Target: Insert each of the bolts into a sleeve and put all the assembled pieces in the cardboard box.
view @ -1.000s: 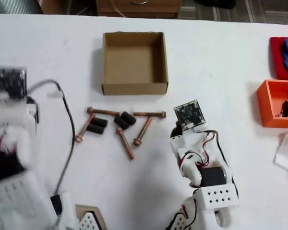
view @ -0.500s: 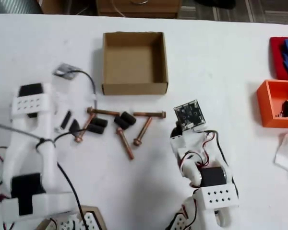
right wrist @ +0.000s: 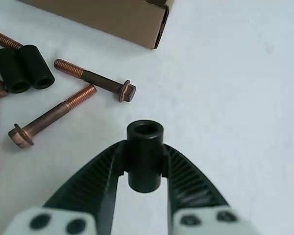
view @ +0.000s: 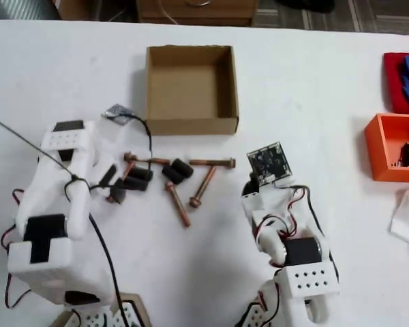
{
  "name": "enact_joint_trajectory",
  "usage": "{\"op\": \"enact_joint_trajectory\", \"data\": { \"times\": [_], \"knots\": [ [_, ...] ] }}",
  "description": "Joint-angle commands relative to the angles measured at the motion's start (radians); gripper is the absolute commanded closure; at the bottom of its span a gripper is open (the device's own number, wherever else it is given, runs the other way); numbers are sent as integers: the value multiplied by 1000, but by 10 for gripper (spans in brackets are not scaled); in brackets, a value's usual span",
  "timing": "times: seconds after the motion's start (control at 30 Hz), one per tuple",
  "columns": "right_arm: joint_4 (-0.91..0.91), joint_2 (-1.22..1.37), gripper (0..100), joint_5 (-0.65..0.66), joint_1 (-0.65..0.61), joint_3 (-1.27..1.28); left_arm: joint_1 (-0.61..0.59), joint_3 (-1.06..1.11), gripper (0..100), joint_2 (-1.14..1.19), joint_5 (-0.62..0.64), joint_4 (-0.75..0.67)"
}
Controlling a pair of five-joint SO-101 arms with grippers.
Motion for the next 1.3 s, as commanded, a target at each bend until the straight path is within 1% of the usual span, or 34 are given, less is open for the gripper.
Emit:
{"op": "enact_joint_trajectory", "data": {
  "times": [0.0, 0.27, 0.33, 0.43, 0.53, 0.63, 0.77, 0.9, 0.97, 1.13, 1.17, 1.27],
  "knots": [
    [-19, -28, 975, -2, -8, -5, 9, -39, 770, 21, -35, -8],
    [-19, -28, 975, -2, -8, -5, 8, -41, 780, 97, -89, -6],
    [-19, -28, 975, -2, -8, -5, 8, -42, 840, 97, -89, -6],
    [-19, -28, 975, -2, -8, -5, 6, -47, 976, 97, -89, -23],
    [-19, -28, 975, -2, -8, -5, 2, -47, 950, 95, -83, -38],
    [-19, -28, 975, -2, -8, -5, 2, -47, 975, 95, -81, -31],
    [-19, -28, 975, -2, -8, -5, -17, -74, 975, 94, -89, 40],
    [-19, -28, 975, -2, -8, -5, -61, -194, 975, 94, -95, 189],
    [-19, -28, 975, -2, -8, -5, -86, -277, 975, 94, -158, 284],
    [-19, -28, 975, -2, -8, -5, -164, -463, 975, 95, -384, 519],
    [-19, -28, 975, -2, -8, -5, -186, -484, 975, 97, -436, 539],
    [-19, -28, 975, -2, -8, -5, -269, -493, 975, 104, -615, 525]
  ]
}}
